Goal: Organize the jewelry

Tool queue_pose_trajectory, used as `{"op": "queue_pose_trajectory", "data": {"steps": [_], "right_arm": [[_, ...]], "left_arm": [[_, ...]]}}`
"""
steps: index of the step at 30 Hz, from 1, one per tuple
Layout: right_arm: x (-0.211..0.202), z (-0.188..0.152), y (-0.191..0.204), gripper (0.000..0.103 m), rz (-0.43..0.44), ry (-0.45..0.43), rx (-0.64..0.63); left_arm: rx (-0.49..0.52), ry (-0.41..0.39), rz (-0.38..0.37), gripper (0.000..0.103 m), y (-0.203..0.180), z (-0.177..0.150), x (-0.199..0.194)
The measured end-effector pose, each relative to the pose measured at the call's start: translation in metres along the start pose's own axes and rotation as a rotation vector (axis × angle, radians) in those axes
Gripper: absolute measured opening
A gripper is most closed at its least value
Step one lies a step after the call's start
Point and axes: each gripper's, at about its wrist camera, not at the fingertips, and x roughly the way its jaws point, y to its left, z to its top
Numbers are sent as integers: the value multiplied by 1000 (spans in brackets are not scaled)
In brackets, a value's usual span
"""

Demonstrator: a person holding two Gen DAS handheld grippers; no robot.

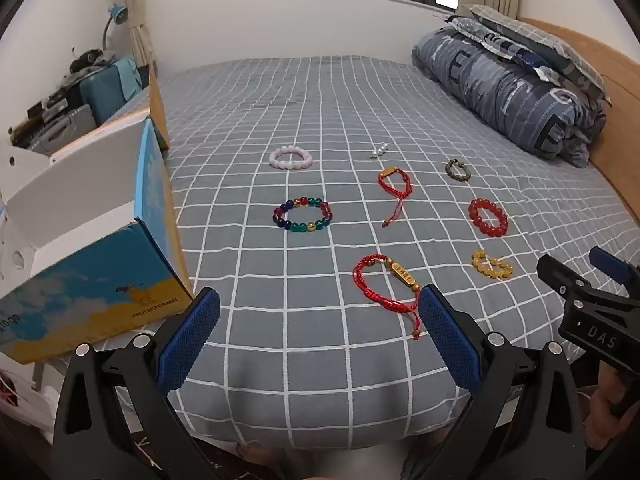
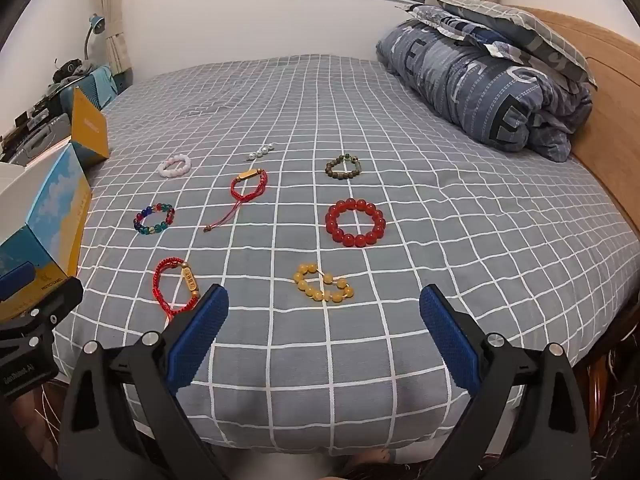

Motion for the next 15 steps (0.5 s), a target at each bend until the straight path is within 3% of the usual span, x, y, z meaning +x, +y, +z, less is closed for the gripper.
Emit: {"op": "queue_pose_trajectory", "data": {"steps": [15], "right_arm": [[2, 0, -1, 92, 3, 3, 4]], "left_arm": [[-43, -10, -3, 97, 7, -1, -2]]}}
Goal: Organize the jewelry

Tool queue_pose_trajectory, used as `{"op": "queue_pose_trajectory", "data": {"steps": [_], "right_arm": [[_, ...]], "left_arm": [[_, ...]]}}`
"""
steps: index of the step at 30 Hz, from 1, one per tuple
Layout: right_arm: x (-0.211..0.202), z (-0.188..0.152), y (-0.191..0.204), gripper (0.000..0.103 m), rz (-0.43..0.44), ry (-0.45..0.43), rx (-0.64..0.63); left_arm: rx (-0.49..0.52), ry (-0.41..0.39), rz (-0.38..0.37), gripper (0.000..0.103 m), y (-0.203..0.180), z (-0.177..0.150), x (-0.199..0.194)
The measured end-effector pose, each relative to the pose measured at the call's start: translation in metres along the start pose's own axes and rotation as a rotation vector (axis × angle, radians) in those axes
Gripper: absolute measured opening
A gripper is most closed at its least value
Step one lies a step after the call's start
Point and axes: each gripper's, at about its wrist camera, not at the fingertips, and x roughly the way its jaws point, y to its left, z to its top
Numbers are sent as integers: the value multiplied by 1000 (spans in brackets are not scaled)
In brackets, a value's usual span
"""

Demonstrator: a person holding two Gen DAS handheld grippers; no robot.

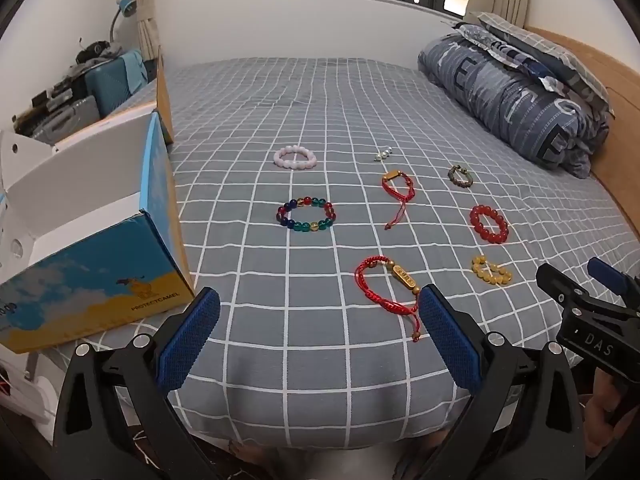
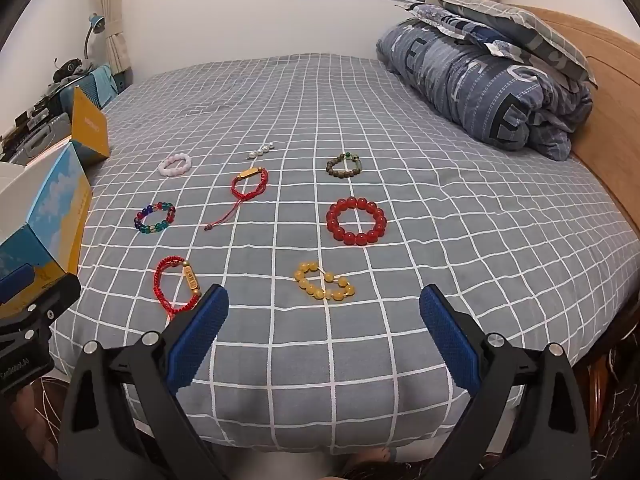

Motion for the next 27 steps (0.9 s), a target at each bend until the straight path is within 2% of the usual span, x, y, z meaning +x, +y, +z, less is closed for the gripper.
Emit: {"op": "queue_pose_trajectory", "data": {"steps": [27], "right_arm": [[-1, -1, 3, 92, -1, 2, -1]], "left_arm": [[3, -13, 2, 97, -1, 0, -3]]}}
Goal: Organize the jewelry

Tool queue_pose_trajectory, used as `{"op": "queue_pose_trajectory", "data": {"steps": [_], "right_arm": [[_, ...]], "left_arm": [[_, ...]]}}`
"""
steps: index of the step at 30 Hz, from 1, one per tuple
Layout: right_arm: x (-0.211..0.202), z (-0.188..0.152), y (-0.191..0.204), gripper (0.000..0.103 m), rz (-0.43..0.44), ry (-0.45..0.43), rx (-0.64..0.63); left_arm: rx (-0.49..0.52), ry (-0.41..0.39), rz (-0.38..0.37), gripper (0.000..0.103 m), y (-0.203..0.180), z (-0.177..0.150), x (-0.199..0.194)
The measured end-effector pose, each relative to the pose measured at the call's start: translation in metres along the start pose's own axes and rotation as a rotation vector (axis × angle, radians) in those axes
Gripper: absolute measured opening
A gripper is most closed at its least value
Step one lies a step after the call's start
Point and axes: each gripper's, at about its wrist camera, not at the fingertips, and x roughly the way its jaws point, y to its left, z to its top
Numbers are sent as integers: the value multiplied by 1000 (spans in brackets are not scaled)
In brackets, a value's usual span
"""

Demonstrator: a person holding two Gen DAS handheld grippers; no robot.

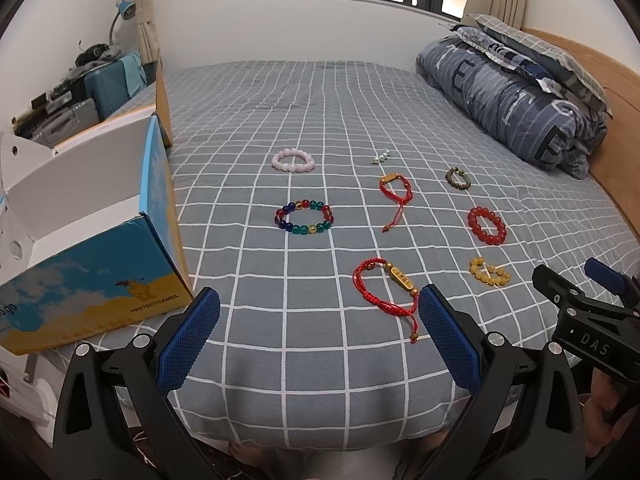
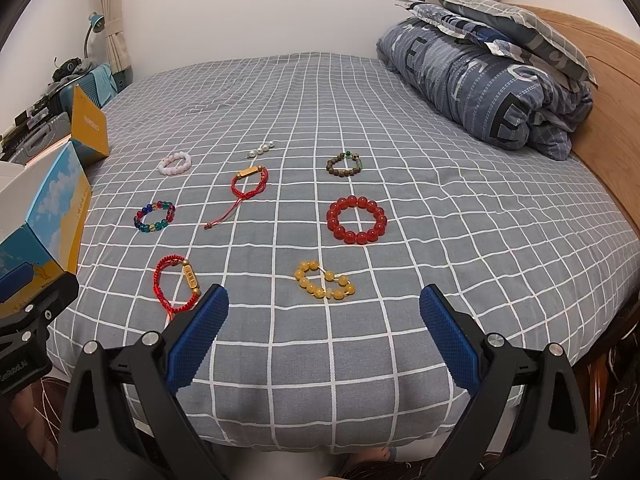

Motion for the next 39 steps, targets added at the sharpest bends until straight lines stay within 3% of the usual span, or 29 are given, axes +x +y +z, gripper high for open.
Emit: {"op": "queue_pose_trajectory", "data": {"steps": [39], "right_arm": [[0, 1, 0, 92, -9, -3, -7]], "left_arm": [[10, 0, -2, 97, -4, -2, -2]]}}
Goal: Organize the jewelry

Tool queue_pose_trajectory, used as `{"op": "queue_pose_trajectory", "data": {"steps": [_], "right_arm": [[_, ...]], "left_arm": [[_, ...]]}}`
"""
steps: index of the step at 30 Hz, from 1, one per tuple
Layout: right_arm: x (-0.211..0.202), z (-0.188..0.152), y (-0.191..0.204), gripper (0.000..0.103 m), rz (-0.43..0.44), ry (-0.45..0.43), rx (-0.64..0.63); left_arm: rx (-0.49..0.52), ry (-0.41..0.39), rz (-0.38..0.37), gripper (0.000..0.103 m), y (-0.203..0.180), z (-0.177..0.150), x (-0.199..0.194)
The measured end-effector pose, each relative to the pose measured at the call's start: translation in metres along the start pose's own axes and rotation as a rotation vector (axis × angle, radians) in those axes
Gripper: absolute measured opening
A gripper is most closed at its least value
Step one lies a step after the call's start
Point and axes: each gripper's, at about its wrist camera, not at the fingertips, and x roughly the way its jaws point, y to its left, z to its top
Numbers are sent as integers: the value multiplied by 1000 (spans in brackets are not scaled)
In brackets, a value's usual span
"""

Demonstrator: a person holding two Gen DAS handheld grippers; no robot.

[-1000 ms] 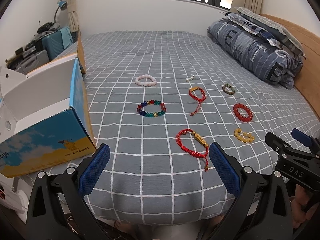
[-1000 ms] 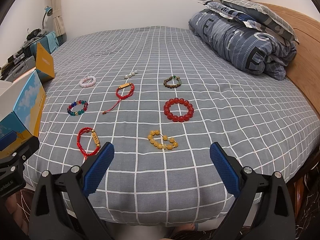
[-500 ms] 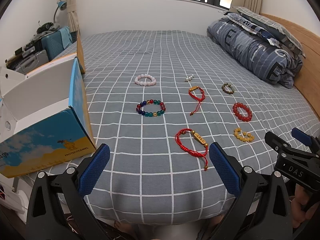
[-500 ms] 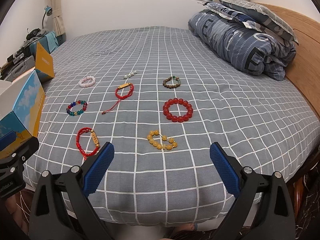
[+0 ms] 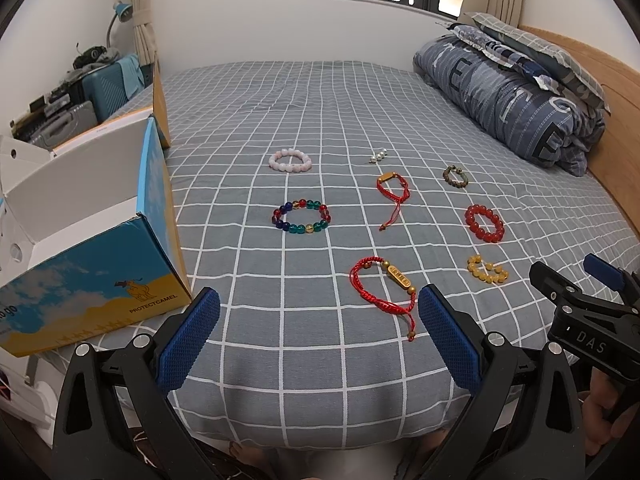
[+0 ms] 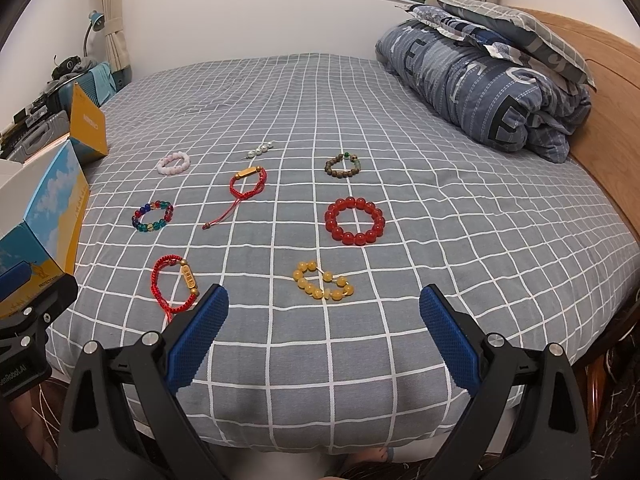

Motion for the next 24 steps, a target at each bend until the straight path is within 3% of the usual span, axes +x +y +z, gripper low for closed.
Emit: {"op": "queue_pose_trajectory", "data": {"steps": [18, 24], "right_arm": [[-3, 4, -2, 92, -4, -8, -7], [-13, 22, -5, 92, -23, -38, -12]], "left_arm": [[8, -4, -18, 97, -3, 1, -3], [13, 10, -26, 97, -4, 21, -3]]}}
